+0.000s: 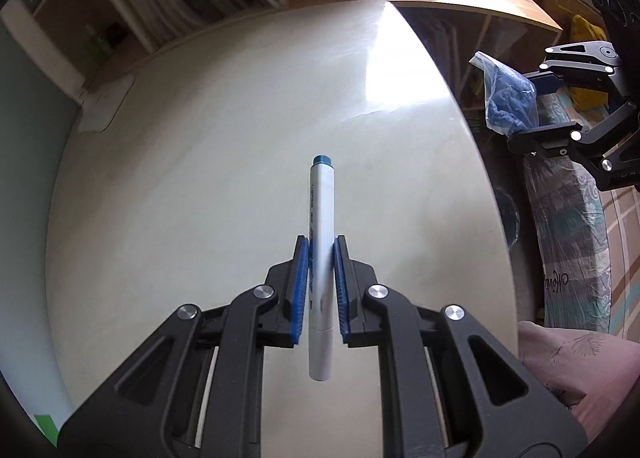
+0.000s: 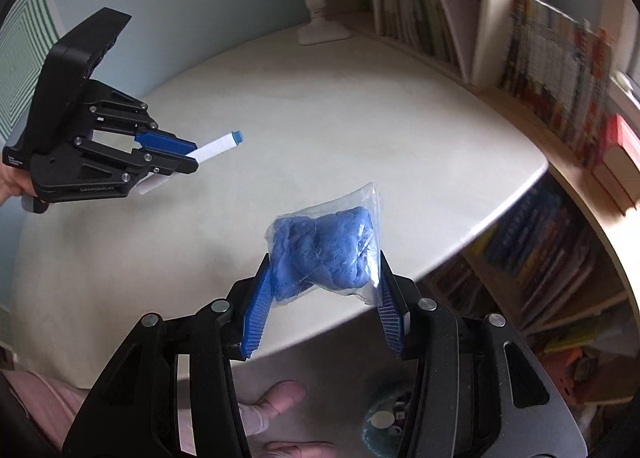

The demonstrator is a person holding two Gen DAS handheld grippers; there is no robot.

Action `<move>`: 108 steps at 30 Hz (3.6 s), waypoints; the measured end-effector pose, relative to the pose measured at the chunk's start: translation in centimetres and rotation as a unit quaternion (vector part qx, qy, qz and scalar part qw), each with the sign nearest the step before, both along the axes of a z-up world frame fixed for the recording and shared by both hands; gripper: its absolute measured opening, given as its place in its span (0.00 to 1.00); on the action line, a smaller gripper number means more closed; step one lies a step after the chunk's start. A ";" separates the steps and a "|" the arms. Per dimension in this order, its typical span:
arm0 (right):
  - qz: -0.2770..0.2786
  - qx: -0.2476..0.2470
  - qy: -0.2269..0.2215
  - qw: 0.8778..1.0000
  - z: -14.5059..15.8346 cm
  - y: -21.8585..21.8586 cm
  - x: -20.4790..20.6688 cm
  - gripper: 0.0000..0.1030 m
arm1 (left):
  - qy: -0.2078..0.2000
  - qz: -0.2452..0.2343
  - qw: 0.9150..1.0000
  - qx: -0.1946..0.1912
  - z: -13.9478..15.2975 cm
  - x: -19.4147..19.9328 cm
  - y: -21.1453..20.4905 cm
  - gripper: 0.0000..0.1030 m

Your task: Collect trash

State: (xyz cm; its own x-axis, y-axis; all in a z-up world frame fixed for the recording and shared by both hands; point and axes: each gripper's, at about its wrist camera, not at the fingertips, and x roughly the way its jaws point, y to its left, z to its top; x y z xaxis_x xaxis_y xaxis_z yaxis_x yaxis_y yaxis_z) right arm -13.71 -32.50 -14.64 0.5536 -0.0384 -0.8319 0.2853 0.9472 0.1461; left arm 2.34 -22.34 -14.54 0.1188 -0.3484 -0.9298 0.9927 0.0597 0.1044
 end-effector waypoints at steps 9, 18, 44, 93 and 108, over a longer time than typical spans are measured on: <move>-0.114 0.014 0.015 0.993 -1.4 -2.9 -14.3 0.47 | 0.014 -0.114 0.993 0.007 -0.7 -13.9 -5.4 0.11; -0.192 0.064 0.037 0.979 -6.1 -3.2 -24.7 0.47 | 0.045 -0.187 0.980 0.043 -4.9 -25.6 -7.6 0.11; -0.249 0.185 0.054 0.949 -24.5 -6.1 -35.0 0.49 | 0.089 -0.202 0.957 0.185 -25.5 -37.2 -13.1 0.11; -0.150 0.073 -0.001 0.986 -3.8 -7.1 -27.2 0.88 | 0.056 0.030 0.998 0.001 -3.6 -26.0 -5.1 0.93; 0.028 0.012 -0.007 1.000 3.1 -1.0 -15.3 0.88 | 0.049 0.278 0.956 -0.075 2.3 -17.0 5.7 0.93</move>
State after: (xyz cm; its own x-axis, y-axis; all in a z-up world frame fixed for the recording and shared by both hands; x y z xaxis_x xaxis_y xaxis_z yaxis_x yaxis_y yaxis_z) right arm -28.99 -33.52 -11.54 0.5666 0.0128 -0.8239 0.2297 0.9578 0.1729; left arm -14.62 -16.63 -12.21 0.2389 -0.3869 -0.8907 0.8072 0.5889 -0.0393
